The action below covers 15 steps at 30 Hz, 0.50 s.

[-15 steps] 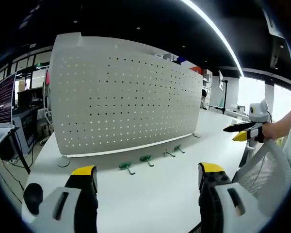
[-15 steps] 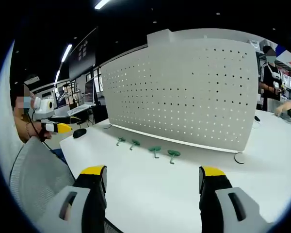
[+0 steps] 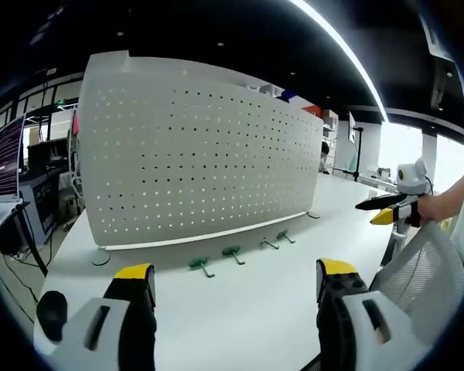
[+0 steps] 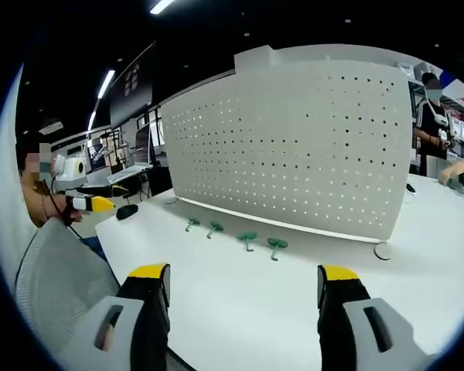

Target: Insert the hook assembly into the mounting plate slot until the hook locks in place.

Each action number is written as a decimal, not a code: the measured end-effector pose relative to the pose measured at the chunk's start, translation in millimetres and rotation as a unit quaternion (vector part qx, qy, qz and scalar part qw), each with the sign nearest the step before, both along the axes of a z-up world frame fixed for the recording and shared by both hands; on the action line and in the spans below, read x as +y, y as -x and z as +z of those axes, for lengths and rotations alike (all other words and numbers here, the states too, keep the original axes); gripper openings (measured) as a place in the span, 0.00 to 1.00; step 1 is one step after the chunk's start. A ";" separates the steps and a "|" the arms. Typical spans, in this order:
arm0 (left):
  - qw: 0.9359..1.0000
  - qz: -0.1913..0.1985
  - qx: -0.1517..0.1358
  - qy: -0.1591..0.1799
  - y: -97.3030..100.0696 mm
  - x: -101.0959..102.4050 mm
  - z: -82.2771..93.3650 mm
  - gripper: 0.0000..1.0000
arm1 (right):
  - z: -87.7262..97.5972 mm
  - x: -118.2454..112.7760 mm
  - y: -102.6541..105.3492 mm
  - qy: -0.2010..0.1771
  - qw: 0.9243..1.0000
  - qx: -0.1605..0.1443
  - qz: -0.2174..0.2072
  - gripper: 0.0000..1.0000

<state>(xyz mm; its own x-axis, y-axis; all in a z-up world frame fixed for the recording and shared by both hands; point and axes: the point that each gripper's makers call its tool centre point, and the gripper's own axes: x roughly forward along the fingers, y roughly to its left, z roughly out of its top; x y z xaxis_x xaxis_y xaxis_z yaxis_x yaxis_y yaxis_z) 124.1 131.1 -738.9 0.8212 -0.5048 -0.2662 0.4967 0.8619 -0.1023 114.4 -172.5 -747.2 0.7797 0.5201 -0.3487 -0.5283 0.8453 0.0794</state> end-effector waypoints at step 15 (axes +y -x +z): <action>1.000 0.002 0.001 -0.002 0.2 0.8 -0.7 0.88 | -0.3 1.0 -0.5 -0.001 1.000 0.000 0.001 0.75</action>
